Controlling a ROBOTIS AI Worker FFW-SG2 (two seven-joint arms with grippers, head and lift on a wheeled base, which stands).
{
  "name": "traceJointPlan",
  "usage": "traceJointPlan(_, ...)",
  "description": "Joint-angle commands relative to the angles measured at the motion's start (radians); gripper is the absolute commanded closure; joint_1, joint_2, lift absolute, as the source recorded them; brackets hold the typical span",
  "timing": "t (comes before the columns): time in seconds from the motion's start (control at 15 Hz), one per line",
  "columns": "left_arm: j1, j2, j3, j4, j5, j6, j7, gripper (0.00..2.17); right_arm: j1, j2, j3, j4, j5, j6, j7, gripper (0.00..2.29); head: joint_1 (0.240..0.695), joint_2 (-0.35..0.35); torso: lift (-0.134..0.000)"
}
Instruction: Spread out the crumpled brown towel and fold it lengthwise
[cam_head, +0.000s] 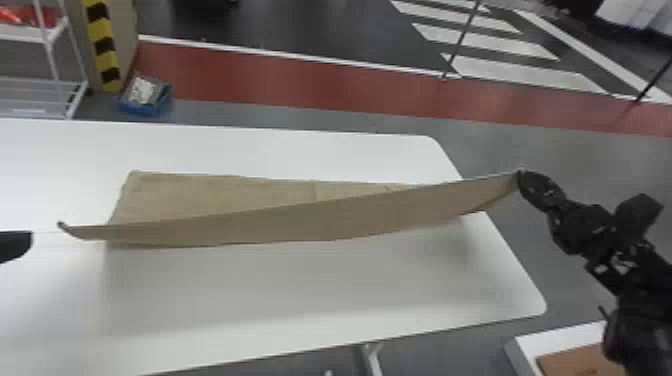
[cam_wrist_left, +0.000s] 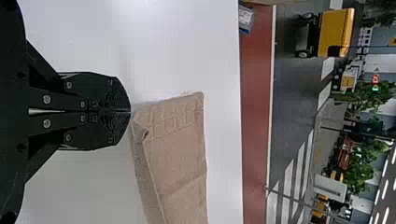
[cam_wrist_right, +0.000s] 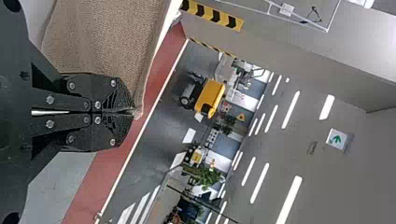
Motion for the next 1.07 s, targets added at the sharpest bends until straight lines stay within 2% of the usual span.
traceJointPlan(0.0,-0.02,-0.002,-0.028,0.017,-0.002,-0.019,0.011,1.44,0.014,0.002,0.007,0.0,-0.001,0.002,0.002,1.16,0.695,-0.31,-0.12)
traceJointPlan(0.2,-0.126,-0.011,-0.11,0.098,-0.017,-0.08,0.042,1.44,0.011,0.009,0.014,-0.012,0.0,0.024,-0.006,1.16,0.695,-0.313,-0.12)
traceJointPlan(0.4,-0.247,-0.029,-0.189,0.225,-0.039,-0.181,0.06,1.44,-0.087,0.003,0.03,0.029,0.04,0.06,-0.018,1.16,0.695,-0.31,-0.12)
traceJointPlan(0.73,-0.419,-0.065,-0.311,0.458,-0.08,-0.356,0.062,1.44,-0.296,-0.008,0.116,0.178,0.131,0.076,-0.074,1.16,0.61,-0.306,-0.12)
traceJointPlan(1.0,-0.483,-0.083,-0.381,0.581,-0.144,-0.479,0.076,1.44,-0.371,-0.008,0.185,0.267,0.186,0.06,-0.129,1.16,0.566,-0.287,-0.12)
